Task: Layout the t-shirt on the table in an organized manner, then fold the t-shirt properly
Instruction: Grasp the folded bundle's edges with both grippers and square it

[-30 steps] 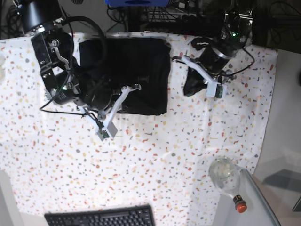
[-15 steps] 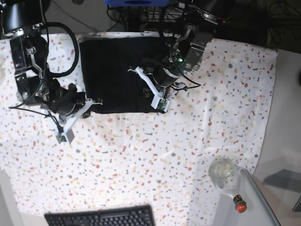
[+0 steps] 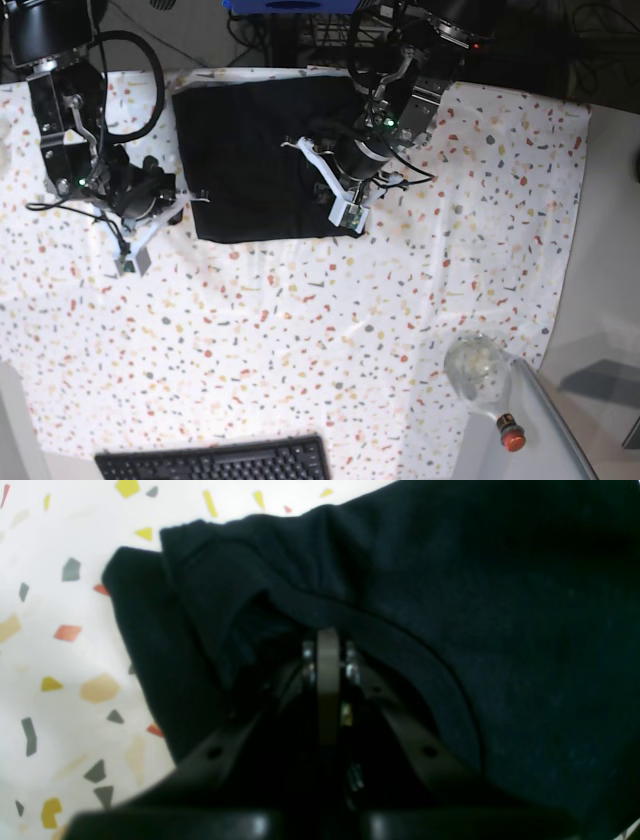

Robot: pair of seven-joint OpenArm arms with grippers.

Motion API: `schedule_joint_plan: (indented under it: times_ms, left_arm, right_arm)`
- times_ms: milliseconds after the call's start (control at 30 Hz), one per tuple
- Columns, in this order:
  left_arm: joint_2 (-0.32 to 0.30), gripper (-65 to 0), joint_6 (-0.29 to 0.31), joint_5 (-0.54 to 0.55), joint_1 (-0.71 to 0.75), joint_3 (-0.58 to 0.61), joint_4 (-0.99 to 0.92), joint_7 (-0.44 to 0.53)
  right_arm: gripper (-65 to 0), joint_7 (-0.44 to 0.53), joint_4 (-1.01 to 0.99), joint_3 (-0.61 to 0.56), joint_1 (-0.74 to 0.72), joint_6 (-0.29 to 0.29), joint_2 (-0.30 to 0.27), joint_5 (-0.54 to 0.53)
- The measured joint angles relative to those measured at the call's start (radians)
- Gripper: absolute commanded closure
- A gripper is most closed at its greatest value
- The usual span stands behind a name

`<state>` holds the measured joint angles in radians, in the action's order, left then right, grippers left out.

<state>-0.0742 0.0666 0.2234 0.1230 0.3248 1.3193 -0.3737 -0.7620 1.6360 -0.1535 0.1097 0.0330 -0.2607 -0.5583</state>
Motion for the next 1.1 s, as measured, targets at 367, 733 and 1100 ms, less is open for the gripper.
schedule_joint_plan:
  times_ms: [367, 733, 1100]
  left_arm:
    - [-0.001, 0.0, 0.0, -0.003, -0.002, 0.0, -0.003, 0.0]
    - [-0.018, 0.0, -0.014, 0.002, 0.027, -0.003, 0.103, -0.019]
    - [-0.017, 0.0, 0.076, 0.222, 0.179, -0.31, 0.357, -0.175]
  right_arm:
    - [0.0, 0.016, -0.201, -0.08, -0.063, -0.006, 0.062, -0.013]
    - [0.0, -0.004, 0.004, -0.076, 0.006, 0.0, 0.048, -0.003]
    - [0.0, 0.0, 0.103, 0.001, 0.052, 0.001, 0.018, -0.003]
